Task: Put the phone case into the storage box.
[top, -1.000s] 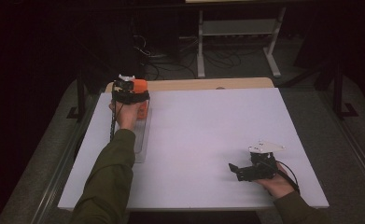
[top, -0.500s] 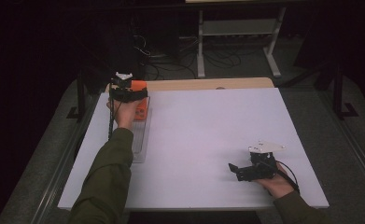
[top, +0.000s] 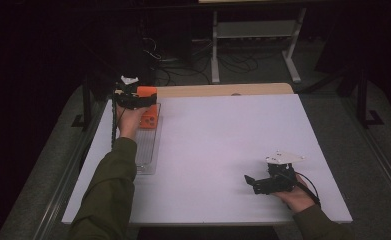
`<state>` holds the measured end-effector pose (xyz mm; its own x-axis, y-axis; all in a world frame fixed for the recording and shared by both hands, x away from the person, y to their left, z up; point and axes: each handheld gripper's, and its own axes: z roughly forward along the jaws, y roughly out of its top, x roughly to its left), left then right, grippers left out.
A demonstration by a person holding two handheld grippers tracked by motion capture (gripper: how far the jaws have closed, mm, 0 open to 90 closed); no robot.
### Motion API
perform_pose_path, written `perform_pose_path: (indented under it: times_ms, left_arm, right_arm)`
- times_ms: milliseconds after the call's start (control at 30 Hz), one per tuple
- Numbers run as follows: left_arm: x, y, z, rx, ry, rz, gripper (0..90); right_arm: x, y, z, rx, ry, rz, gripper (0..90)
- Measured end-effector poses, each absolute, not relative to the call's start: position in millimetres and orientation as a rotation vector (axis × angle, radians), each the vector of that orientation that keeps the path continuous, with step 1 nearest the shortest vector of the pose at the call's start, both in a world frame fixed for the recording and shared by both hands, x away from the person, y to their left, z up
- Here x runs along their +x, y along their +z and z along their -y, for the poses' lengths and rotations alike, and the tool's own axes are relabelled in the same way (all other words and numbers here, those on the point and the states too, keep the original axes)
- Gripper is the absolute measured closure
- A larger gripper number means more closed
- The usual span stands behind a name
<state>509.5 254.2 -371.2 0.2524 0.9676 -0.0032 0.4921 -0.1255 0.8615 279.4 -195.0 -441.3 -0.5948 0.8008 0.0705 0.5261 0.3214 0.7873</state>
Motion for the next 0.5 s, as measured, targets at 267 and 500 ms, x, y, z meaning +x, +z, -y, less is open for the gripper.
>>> perform_pose_path:
  times_ms: [267,500]
  left_arm:
    - [499.7,-363.0,-255.6,1.795,0.678,-1.237,0.0]
    - [490.6,-356.2,-256.7,1.853,0.618,-1.147,0.0]
  right_arm:
    - [279.5,-441.9,194.9,1.174,1.16,-2.264,0.0]
    - [280.0,-441.3,194.8,1.176,1.167,-2.263,0.0]
